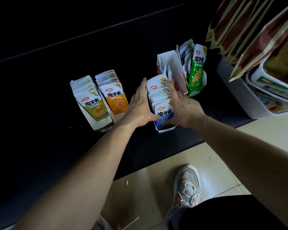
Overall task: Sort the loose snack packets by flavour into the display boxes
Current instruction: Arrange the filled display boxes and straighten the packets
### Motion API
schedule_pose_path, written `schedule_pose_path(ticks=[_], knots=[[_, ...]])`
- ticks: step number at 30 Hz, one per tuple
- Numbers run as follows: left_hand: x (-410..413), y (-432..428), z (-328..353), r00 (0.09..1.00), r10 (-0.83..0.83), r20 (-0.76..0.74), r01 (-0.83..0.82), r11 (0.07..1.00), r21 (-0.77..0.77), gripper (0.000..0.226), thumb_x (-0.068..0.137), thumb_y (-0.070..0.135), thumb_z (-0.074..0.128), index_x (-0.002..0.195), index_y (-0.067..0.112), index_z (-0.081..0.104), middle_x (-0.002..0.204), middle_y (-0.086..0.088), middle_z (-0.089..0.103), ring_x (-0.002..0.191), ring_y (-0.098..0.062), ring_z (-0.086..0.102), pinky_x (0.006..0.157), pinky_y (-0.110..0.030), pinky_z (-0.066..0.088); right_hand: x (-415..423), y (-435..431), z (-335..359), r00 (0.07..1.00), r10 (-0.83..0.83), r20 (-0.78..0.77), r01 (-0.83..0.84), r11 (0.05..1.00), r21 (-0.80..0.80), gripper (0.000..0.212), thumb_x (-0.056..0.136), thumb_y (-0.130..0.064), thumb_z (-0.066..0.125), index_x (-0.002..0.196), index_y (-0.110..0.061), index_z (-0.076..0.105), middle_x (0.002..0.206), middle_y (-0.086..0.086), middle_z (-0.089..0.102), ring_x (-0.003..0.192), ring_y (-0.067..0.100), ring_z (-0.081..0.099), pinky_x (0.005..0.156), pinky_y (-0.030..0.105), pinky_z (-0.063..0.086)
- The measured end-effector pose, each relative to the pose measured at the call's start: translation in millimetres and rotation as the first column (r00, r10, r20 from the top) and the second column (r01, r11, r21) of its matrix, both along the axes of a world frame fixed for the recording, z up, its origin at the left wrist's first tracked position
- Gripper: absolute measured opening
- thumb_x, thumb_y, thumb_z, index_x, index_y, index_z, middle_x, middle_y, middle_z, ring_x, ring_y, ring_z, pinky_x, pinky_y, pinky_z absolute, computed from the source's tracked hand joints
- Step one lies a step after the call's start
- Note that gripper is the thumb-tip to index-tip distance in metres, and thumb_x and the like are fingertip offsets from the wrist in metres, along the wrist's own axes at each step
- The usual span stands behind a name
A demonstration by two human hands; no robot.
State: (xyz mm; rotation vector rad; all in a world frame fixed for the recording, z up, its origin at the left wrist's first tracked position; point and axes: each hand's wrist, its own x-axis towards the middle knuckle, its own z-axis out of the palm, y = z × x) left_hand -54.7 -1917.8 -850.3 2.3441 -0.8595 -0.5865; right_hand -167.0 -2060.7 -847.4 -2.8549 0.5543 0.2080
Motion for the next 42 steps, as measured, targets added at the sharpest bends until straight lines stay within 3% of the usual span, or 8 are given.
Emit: schedule_pose_path(ticks=[6,12,16,20,25,31,35,42], knots=[[0.1,-2.6,-1.4,0.997,-0.038,0.066,0.037,0.999,0.016,0.134,0.058,0.027,0.093,0.155,0.028,0.0,0.152,0.001,0.027,0.137,-0.019,0.038,0.103,-0.034,0.045,-1.3,-0.4,-9.4,0.999,-0.014,0.043,0.014,1.0,0.001,0.146,0.061,-0.049,0.092,0.155,-0.024,-0.017,0.148,0.003,0.047,0.125,0.033,0.055,0.087,0.046,0.055],[-0.8,-5.0,-2.4,0.99,-0.106,0.09,0.101,0.993,0.061,0.142,0.056,0.032,0.095,0.155,0.021,-0.006,0.155,-0.003,0.016,0.139,-0.021,0.035,0.104,-0.033,0.044,-1.7,-4.7,-9.4,0.995,-0.04,0.09,0.03,0.994,0.109,0.145,0.059,-0.048,0.092,0.157,-0.026,-0.013,0.15,0.001,0.046,0.131,0.031,0.051,0.091,0.048,0.053],[1.0,-6.2,-0.5,0.991,-0.093,0.091,0.089,0.995,0.051,0.135,0.058,0.029,0.094,0.155,0.022,0.0,0.152,-0.002,0.02,0.125,-0.024,0.051,0.088,-0.03,0.049,-3.6,-8.4,-11.8,0.99,-0.055,0.127,0.037,0.989,0.141,0.145,0.058,-0.049,0.092,0.157,-0.024,-0.011,0.146,0.003,0.05,0.127,0.031,0.054,0.089,0.047,0.054],[9.4,-2.7,1.0,0.999,-0.052,0.002,0.052,0.998,0.027,0.135,0.059,0.027,0.094,0.153,0.031,-0.003,0.153,0.004,0.03,0.111,-0.019,0.057,0.079,-0.026,0.046,-2.7,-7.7,-19.1,0.991,-0.085,0.105,0.07,0.988,0.135,0.139,0.062,-0.047,0.091,0.157,-0.02,-0.007,0.146,0.01,0.05,0.125,0.033,0.056,0.091,0.046,0.054],[10.8,0.3,-3.6,0.995,-0.007,-0.095,0.006,1.0,-0.01,0.132,0.062,0.025,0.092,0.151,0.036,-0.004,0.144,0.006,0.045,0.1,-0.013,0.058,0.071,-0.02,0.046,-2.0,-6.5,-20.3,0.988,-0.146,0.05,0.121,0.934,0.335,0.115,0.066,-0.031,0.092,0.153,-0.028,0.016,0.136,0.009,0.058,0.12,0.035,0.058,0.093,0.044,0.049],[7.1,1.1,-14.1,0.973,0.018,-0.228,-0.03,0.998,-0.047,0.143,0.058,0.02,0.095,0.152,0.035,-0.011,0.151,0.006,0.038,0.128,-0.012,0.047,0.1,-0.032,0.047,-4.4,-3.2,-22.4,0.983,-0.182,-0.019,0.168,0.86,0.482,0.129,0.061,-0.027,0.095,0.155,-0.04,0.008,0.129,0.003,0.063,0.117,0.029,0.061,0.094,0.043,0.054],[-4.0,19.5,-19.2,0.965,0.006,-0.262,-0.019,0.999,-0.048,0.14,0.058,0.02,0.096,0.155,0.026,-0.005,0.15,0.006,0.035,0.135,-0.008,0.035,0.105,-0.025,0.037,-11.8,3.9,-19.1,0.995,-0.093,-0.026,0.094,0.869,0.486,0.127,0.056,-0.022,0.096,0.151,-0.04,0.015,0.129,0.0,0.061,0.116,0.026,0.06,0.092,0.044,0.054],[-8.3,26.5,-15.9,0.965,0.018,-0.262,-0.015,1.0,0.016,0.133,0.059,0.024,0.094,0.153,0.028,0.0,0.147,0.006,0.04,0.132,-0.011,0.043,0.106,-0.034,0.044,-13.3,10.9,-19.8,0.997,-0.057,-0.048,0.071,0.921,0.382,0.121,0.063,-0.028,0.093,0.154,-0.031,0.013,0.124,0.006,0.064,0.108,0.031,0.065,0.086,0.043,0.055]])
